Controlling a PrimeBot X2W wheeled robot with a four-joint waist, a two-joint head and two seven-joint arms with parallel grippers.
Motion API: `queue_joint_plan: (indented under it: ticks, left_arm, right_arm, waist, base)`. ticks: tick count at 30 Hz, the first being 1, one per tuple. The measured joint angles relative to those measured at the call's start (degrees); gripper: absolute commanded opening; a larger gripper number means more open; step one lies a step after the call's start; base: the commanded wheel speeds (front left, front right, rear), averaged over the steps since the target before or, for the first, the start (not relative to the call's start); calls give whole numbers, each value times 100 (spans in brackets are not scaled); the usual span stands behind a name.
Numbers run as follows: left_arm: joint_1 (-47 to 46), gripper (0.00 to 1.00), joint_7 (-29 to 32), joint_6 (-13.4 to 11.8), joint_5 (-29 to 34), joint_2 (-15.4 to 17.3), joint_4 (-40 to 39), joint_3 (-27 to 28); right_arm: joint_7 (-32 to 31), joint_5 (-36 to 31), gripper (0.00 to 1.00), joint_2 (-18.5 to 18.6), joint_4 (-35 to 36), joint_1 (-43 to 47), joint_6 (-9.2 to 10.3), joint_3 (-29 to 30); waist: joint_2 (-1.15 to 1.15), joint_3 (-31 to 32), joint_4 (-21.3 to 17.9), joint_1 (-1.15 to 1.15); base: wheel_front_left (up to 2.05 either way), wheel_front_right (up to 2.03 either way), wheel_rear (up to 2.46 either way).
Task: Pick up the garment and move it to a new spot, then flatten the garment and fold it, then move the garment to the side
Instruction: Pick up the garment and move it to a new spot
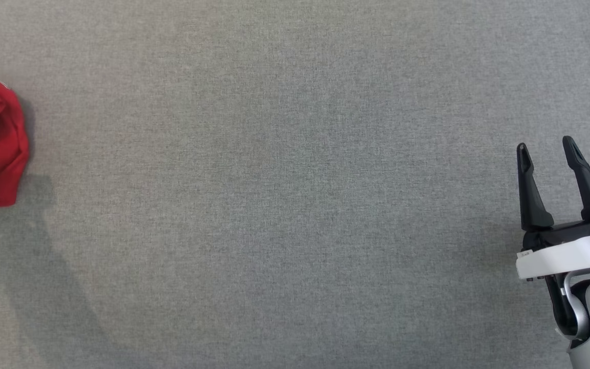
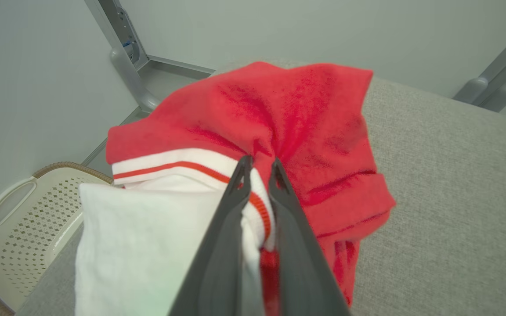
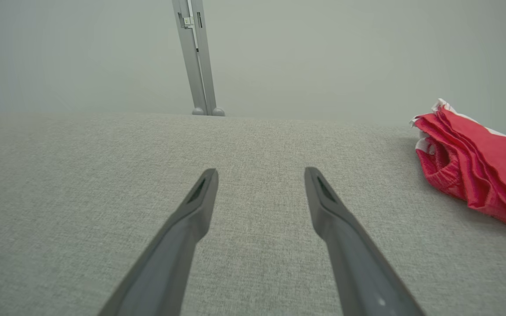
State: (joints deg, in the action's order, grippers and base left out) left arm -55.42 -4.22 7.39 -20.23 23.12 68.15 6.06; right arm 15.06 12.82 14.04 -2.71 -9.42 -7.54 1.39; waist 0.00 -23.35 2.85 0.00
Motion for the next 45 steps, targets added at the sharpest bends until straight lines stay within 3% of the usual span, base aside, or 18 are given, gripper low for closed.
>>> queue_joint_plan:
  ticks: [12,20,32,45]
  left_arm:
    - [-433,0,-749,0,101,83,-725,-608]
    - [-777,0,-789,0,101,-87,-1615,-1228]
    - [-1144,0,-232,1,-92,-811,-3086,-2274]
    - [-925,0,-215,10,-254,-1847,-3571,-3384]
  right_arm:
    - [0,96,100,-291,-187,38,0,-119]
    - [0,164,100,-532,-261,129,0,-127]
    - [0,219,100,-893,-321,224,1,-147]
    - [0,272,100,-1046,-376,216,1,-103]
  waist:
    - [0,550,-4,0]
    - [0,818,-313,0]
    - [0,992,-1117,0]
    - [0,992,-1828,0]
  base:
    - [0,0,0]
    - [0,0,0]
    - [0,0,0]
    - [0,0,0]
